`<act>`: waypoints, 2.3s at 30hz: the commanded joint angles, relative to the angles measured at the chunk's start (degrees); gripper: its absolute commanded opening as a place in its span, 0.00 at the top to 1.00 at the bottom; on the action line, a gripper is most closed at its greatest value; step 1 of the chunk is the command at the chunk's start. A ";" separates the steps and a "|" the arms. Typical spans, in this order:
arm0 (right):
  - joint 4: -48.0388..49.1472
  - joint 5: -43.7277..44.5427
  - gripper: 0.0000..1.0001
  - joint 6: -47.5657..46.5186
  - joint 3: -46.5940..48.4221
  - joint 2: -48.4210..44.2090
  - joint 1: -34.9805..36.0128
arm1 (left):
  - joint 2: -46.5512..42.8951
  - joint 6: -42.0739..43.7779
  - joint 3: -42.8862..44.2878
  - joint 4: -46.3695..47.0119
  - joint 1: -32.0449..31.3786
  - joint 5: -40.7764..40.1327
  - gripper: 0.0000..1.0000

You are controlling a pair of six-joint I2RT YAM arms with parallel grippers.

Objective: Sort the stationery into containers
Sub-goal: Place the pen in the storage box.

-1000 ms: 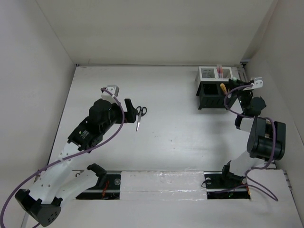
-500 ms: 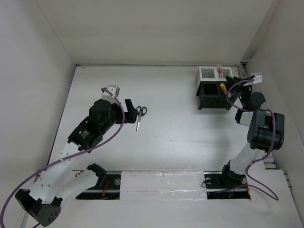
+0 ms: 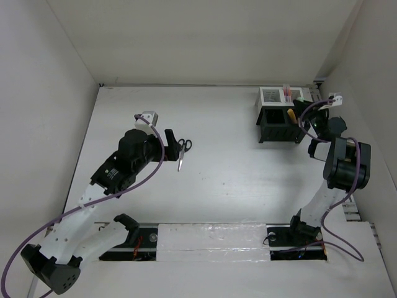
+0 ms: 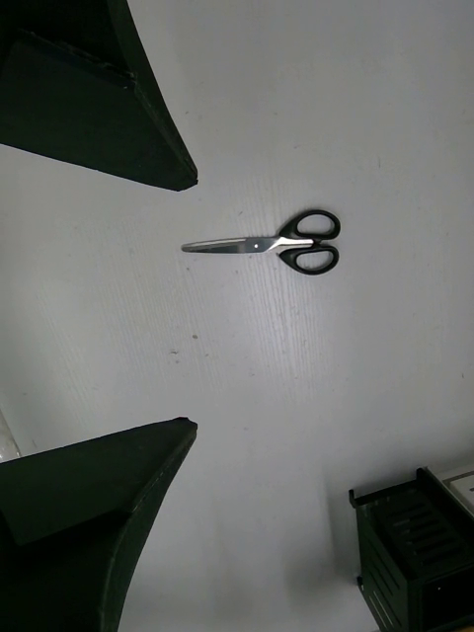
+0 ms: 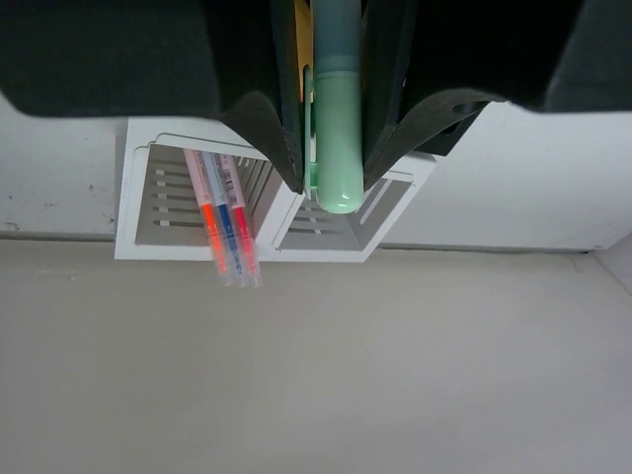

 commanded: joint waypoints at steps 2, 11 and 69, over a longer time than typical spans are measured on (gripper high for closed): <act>22.63 -2.03 1.00 2.43 1.18 -2.96 -0.75 | -0.26 -0.40 0.18 1.24 -0.19 0.65 0.00; 22.63 -3.09 1.00 4.71 5.49 -1.91 -0.75 | 0.27 -0.40 0.18 1.24 -0.19 0.65 0.00; 27.64 -7.92 0.33 0.76 0.66 -0.94 -3.39 | 1.41 1.18 0.18 1.77 -0.71 4.43 0.00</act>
